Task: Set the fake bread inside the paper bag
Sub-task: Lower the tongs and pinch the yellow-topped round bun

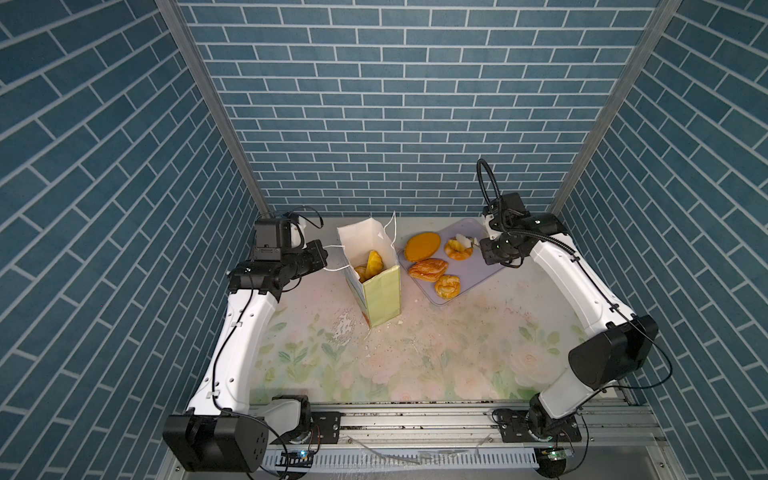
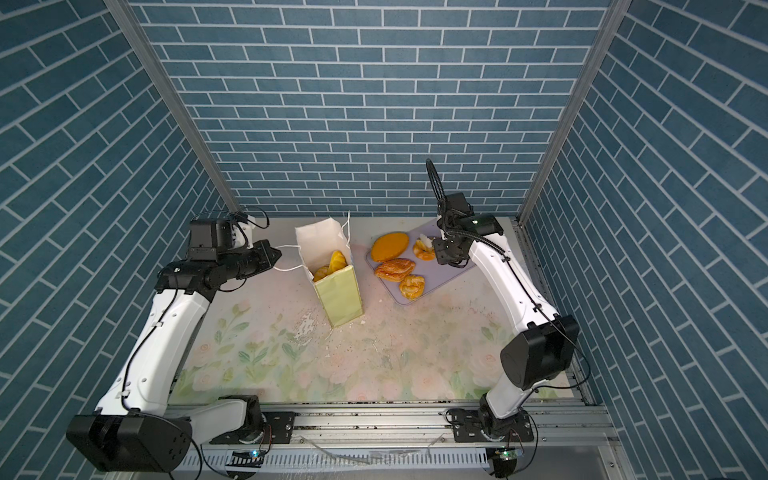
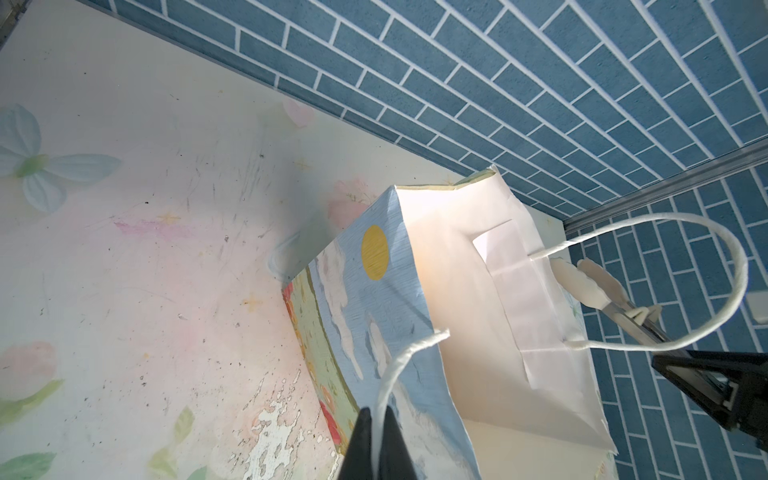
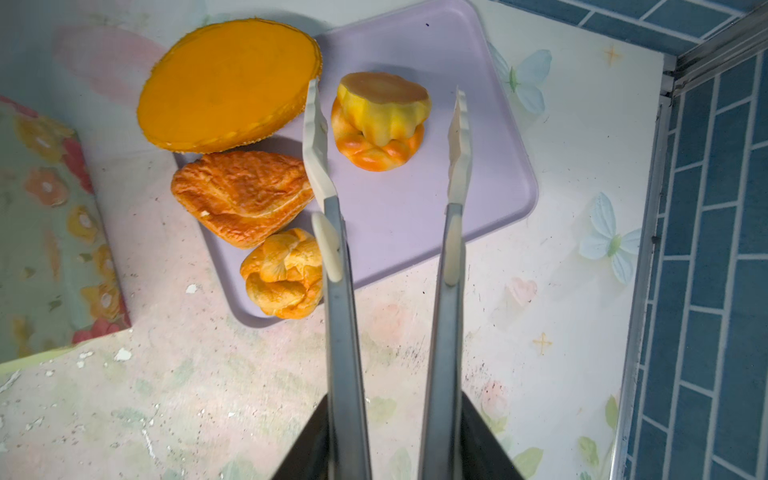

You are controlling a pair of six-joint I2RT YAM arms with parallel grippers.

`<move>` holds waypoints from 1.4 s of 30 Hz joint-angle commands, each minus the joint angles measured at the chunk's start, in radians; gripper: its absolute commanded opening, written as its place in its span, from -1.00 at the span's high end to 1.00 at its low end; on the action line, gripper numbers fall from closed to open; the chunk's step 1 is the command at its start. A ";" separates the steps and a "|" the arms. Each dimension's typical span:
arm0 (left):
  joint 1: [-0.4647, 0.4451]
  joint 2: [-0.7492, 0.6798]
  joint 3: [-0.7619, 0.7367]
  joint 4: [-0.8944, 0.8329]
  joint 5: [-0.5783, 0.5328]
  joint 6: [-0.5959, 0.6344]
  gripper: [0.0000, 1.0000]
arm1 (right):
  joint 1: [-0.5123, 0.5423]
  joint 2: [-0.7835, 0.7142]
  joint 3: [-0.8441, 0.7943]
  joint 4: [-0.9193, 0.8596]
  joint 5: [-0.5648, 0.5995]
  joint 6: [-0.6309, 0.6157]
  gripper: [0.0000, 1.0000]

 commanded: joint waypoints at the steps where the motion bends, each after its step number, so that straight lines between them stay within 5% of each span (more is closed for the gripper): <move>1: 0.005 -0.001 0.016 -0.001 -0.006 0.012 0.84 | -0.018 0.054 0.034 0.069 0.002 0.018 0.12; 30: 0.005 0.040 0.032 -0.007 -0.026 0.008 0.84 | -0.051 0.376 0.206 0.087 -0.102 -0.043 0.06; 42: 0.005 0.029 0.023 -0.003 -0.023 0.007 0.84 | -0.050 0.269 0.105 0.133 -0.075 -0.047 0.43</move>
